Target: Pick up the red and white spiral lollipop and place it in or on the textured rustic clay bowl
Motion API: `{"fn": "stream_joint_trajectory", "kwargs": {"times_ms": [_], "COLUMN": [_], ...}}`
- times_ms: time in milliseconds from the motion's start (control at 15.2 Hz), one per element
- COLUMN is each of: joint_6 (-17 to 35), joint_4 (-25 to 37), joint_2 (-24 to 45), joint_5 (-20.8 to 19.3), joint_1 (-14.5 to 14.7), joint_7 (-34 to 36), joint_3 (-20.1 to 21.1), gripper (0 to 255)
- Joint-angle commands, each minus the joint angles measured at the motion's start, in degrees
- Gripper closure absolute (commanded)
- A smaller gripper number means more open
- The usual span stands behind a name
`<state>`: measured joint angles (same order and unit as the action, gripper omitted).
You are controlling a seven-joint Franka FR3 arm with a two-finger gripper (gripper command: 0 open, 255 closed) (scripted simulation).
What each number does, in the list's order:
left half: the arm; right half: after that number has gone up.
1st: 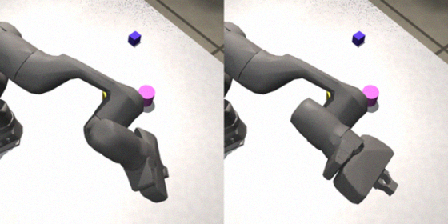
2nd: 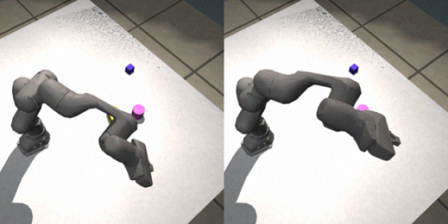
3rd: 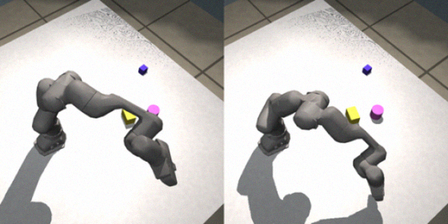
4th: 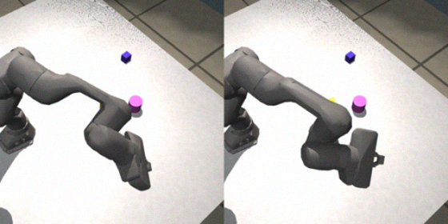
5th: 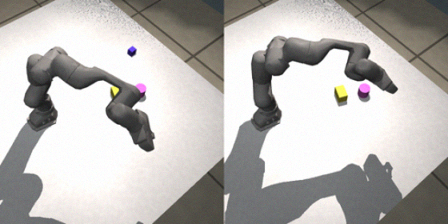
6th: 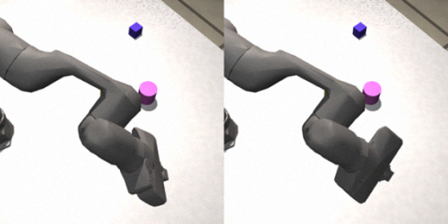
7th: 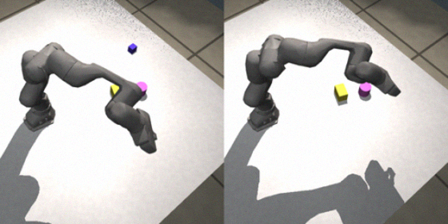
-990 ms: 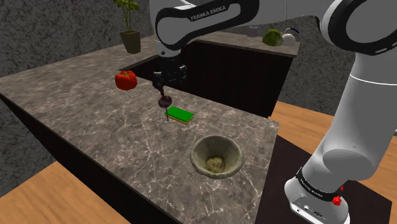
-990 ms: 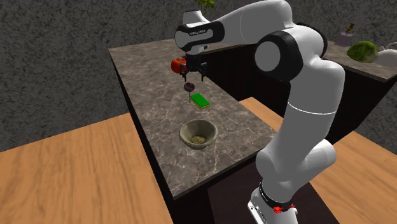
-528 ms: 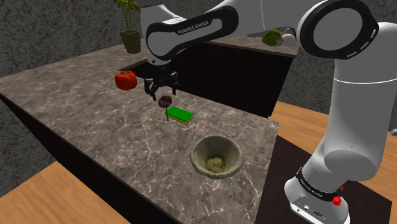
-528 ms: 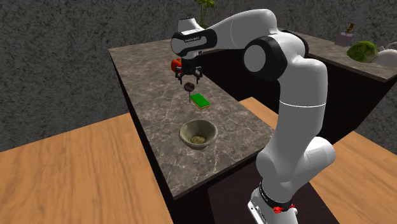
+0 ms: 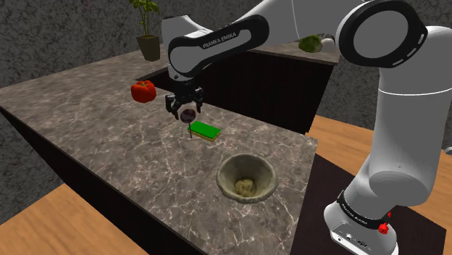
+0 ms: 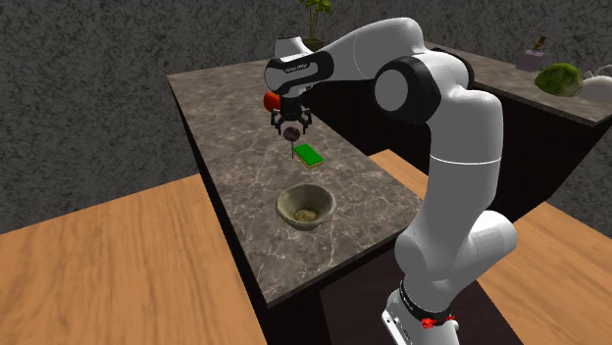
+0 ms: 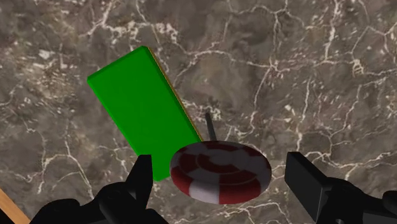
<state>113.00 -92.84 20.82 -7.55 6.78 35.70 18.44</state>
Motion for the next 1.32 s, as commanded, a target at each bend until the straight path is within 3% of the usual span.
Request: {"fn": "stream_joint_trajectory", "kwargs": {"times_ms": [0,132,198,792,1254], "joint_6": [0.0,0.0,0.0,0.0,-4.9], "joint_4": [0.0,0.0,0.0,0.0,3.9], "joint_2": [0.0,0.0,0.0,0.0,-1.1], "joint_5": [0.0,0.0,0.0,0.0,0.5], "joint_1": [0.0,0.0,0.0,0.0,0.0], "joint_7": [0.0,0.0,0.0,0.0,-0.4], "joint_3": [0.0,0.0,0.0,0.0,0.2], "gripper": [0,0,255,255,255]}}
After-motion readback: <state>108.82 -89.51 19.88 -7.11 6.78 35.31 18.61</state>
